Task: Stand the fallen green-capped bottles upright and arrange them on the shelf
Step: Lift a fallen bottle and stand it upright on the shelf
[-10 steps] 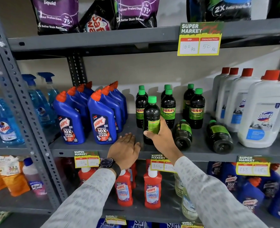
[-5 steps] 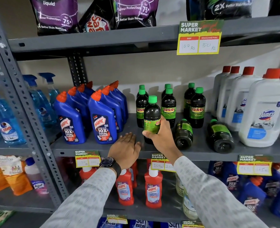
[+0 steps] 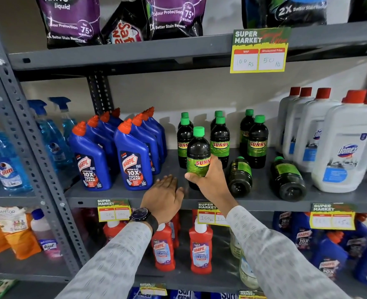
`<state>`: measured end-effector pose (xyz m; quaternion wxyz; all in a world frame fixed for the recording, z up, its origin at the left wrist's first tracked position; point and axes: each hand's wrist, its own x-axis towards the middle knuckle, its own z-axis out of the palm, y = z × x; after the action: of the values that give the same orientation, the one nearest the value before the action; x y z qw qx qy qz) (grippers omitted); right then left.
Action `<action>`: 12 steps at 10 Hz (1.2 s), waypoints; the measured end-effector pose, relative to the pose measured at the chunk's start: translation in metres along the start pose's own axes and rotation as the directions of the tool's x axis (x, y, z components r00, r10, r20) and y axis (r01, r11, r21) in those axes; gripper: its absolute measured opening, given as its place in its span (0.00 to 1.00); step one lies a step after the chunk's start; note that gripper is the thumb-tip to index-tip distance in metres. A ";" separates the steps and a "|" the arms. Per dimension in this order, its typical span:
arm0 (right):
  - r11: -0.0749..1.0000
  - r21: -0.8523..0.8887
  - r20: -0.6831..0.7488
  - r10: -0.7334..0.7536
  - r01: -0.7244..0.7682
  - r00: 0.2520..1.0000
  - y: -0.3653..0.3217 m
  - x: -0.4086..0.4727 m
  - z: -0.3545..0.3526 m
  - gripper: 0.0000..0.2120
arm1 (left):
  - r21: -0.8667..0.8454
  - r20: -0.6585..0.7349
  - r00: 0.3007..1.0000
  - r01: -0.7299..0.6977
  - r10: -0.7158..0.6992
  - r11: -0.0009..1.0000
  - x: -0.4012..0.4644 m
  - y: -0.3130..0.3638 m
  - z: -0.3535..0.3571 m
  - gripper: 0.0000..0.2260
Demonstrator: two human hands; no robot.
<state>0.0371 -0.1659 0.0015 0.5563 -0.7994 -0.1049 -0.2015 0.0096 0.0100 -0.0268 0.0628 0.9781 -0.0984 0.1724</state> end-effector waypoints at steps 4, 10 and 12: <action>0.998 0.042 0.031 0.041 -0.043 0.999 0.000 -0.001 -0.001 0.30 | 0.010 -0.005 1.000 0.000 0.000 1.000 0.001 -0.003 0.005 0.30; 0.971 -0.159 -0.161 -0.205 0.180 0.965 -0.060 -0.012 -0.057 0.41 | 0.019 0.188 0.982 -0.017 0.014 1.000 0.018 0.008 -0.013 0.30; 0.772 -0.619 -0.077 0.122 -0.144 0.990 -0.049 0.021 -0.117 0.23 | 0.026 0.163 0.987 -0.003 -0.002 1.000 0.020 0.010 -0.007 0.29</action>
<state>0.0127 -0.2590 0.0871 0.2758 -0.9400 0.0332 -0.1981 0.0241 -0.0023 -0.0127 0.0417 0.9896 -0.1012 0.0930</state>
